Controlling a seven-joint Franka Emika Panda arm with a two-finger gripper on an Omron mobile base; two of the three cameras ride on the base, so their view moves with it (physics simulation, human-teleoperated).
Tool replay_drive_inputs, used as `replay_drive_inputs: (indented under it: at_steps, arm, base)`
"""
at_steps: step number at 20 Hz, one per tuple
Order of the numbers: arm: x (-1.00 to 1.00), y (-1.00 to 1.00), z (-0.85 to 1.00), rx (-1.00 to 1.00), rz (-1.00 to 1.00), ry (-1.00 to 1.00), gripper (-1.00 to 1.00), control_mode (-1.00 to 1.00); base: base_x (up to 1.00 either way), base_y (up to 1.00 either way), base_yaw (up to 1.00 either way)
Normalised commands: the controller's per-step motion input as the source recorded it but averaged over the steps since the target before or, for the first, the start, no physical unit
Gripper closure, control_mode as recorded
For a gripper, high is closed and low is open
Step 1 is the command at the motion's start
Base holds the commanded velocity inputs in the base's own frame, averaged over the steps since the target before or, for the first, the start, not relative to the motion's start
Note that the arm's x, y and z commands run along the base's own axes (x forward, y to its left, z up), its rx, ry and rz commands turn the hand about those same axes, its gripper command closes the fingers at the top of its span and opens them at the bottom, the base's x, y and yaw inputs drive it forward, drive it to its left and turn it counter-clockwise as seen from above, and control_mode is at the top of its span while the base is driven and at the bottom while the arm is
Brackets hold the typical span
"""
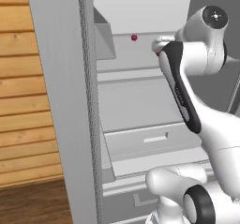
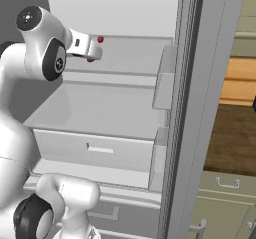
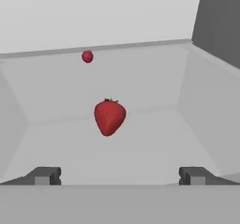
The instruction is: Take the strawberry from the fridge and place it on top of the pancake, located on the dining counter.
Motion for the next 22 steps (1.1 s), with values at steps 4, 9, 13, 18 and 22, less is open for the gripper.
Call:
replay_drive_inputs:
  at_steps: [4,9,13,18,22]
  arm:
    - [0.6,0.0,-0.16,0.0,0.0,0.09,-1.0,-1.0]
    - [0.68,0.02,-0.06,0.0,0.0,0.01,-1.0,-1.0]
    - [0.59,0.12,-0.14,0.0,0.0,0.0,-1.0,-1.0]
    - [0.04,0.01,-0.14,0.0,-0.07,0.0,-1.0,-1.0]
    - [-0.06,-0.01,-0.21,0.0,-0.11,0.0,-1.0,-1.0]
  base:
    - [0.0,0.0,0.0]
    - [0.0,0.0,0.0]
    - [0.0,0.0,0.0]
    - [0.0,0.0,0.0]
    - [0.0,0.0,0.0]
